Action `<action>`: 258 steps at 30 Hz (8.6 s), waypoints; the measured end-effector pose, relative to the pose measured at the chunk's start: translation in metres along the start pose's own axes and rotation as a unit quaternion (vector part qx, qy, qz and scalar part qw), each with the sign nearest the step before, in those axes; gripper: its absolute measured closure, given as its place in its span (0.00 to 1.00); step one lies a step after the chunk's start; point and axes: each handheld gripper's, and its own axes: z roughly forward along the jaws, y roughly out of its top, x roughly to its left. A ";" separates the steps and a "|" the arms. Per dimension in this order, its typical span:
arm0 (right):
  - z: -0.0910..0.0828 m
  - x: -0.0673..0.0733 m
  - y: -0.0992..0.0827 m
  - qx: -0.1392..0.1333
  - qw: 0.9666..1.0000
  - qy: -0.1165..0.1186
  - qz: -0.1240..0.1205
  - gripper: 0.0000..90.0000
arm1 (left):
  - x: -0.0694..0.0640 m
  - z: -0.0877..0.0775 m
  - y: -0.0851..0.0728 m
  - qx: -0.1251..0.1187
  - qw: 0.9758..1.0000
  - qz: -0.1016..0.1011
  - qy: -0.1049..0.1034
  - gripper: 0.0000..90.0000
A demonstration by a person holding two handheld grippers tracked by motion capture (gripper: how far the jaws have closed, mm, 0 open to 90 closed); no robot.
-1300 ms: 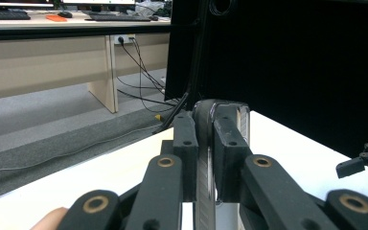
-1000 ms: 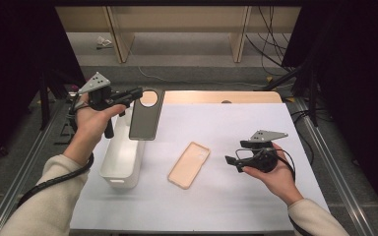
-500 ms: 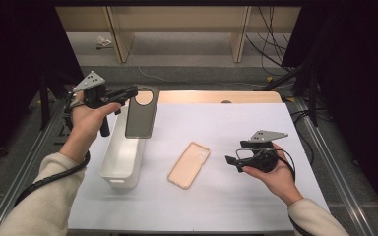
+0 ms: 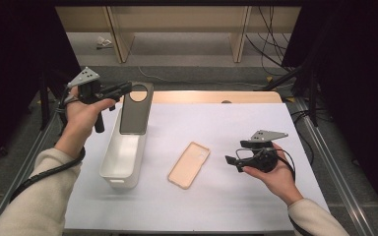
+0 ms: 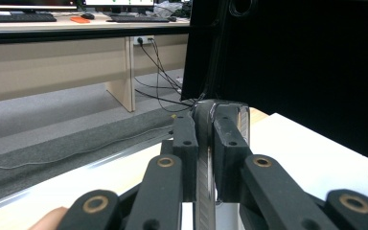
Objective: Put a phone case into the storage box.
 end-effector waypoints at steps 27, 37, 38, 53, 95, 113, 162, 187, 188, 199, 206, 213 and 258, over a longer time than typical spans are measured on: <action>0.001 0.000 -0.001 0.002 1.000 0.000 0.001 0.19 | 0.027 0.005 0.005 0.000 1.000 0.000 0.020 0.91; 0.001 -0.001 -0.001 -0.001 1.000 0.001 0.001 0.19 | 0.035 0.010 0.005 0.004 1.000 0.000 0.024 0.90; 0.001 -0.001 -0.001 -0.001 1.000 0.001 0.001 0.19 | 0.036 0.010 0.004 0.005 1.000 0.001 0.024 0.90; 0.001 -0.001 -0.001 -0.001 1.000 0.001 0.003 0.19 | 0.044 0.013 0.002 0.005 0.999 0.000 0.034 0.91; 0.000 -0.002 -0.001 -0.003 1.000 0.001 0.003 0.19 | 0.053 0.032 -0.010 0.004 0.999 -0.009 0.033 0.90; 0.000 -0.003 -0.001 -0.004 1.000 0.001 0.004 0.19 | 0.059 0.042 -0.019 0.007 0.999 -0.018 0.040 0.90; 0.001 -0.004 -0.001 -0.003 1.000 0.001 0.003 0.19 | 0.079 0.058 -0.054 0.027 0.997 -0.025 0.068 0.90; 0.001 -0.003 -0.001 -0.002 1.000 0.002 0.002 0.19 | 0.088 0.061 -0.074 0.046 0.995 -0.033 0.078 0.87; 0.001 -0.003 -0.001 -0.002 1.000 0.002 0.002 0.19 | 0.088 0.061 -0.074 0.046 0.995 -0.033 0.078 0.87; 0.002 -0.003 -0.001 0.000 1.000 0.002 0.003 0.19 | 0.091 0.063 -0.081 0.083 0.991 -0.016 0.100 0.80; 0.002 -0.003 -0.001 0.000 1.000 0.002 0.002 0.19 | 0.090 0.067 -0.079 0.107 0.986 -0.019 0.127 0.59; 0.002 -0.003 -0.001 0.000 1.000 0.002 0.002 0.19 | 0.086 0.067 -0.076 0.139 0.979 -0.011 0.149 0.29; 0.003 0.002 0.000 0.000 1.000 0.003 0.000 0.19 | -0.055 -0.055 -0.103 0.098 0.992 0.008 0.083 0.07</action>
